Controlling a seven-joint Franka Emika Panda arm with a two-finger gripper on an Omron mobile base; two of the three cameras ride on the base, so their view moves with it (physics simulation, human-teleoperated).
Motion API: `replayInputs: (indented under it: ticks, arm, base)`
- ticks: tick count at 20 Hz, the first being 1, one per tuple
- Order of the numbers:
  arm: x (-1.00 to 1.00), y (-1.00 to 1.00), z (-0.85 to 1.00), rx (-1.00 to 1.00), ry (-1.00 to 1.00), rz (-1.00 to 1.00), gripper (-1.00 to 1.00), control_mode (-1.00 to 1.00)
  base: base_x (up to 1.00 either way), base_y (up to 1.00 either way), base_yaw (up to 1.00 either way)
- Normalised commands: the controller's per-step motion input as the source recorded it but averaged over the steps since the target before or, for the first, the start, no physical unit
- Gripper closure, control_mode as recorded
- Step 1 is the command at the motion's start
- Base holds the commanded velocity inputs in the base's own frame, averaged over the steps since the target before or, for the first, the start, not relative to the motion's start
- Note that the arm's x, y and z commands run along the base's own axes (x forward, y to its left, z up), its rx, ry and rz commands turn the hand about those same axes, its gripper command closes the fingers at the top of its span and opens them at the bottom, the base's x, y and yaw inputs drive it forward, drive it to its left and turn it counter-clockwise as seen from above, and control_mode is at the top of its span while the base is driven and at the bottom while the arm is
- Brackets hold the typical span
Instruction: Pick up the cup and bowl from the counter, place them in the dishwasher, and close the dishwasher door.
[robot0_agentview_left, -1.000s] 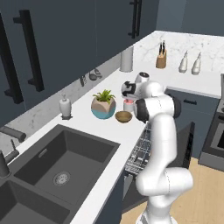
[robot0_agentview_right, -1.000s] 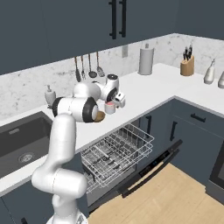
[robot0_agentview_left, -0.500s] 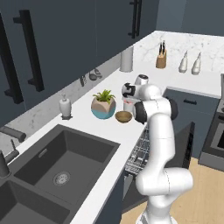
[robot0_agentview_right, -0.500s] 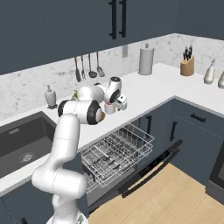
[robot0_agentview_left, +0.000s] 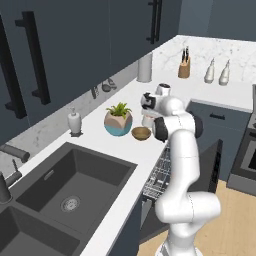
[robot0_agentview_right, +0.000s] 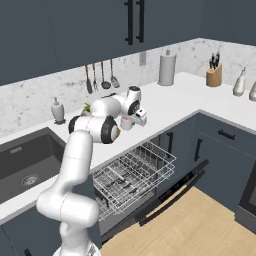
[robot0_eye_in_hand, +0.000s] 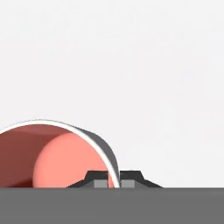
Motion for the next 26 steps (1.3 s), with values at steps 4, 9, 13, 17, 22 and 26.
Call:
replayInputs:
  ticks: [4,9,13,17,22,26]
  arm:
    - [-0.85,-0.62,0.0,0.05,0.0,-0.1,1.0,-1.0]
    - [-1.0,-0.98,0.0,0.11,-0.05,-0.13,1.0,-1.0]
    - [-1.0,-1.0,-0.01,0.14,-0.12,-0.14,1.0,-1.0]
    - [-1.0,-0.82,-0.24,0.14,-0.14,-0.13,1.0,-1.0]
    - [-0.83,-0.26,-0.57,0.11,-0.03,-0.07,1.0,-1.0]
    - [-0.06,0.0,-0.66,0.17,0.0,0.0,1.0,-1.0]
  base:
    - [0.0,0.0,0.0]
    - [0.0,0.0,0.0]
    - [0.0,0.0,0.0]
    - [0.0,0.0,0.0]
    - [0.0,0.0,0.0]
    - [0.0,0.0,0.0]
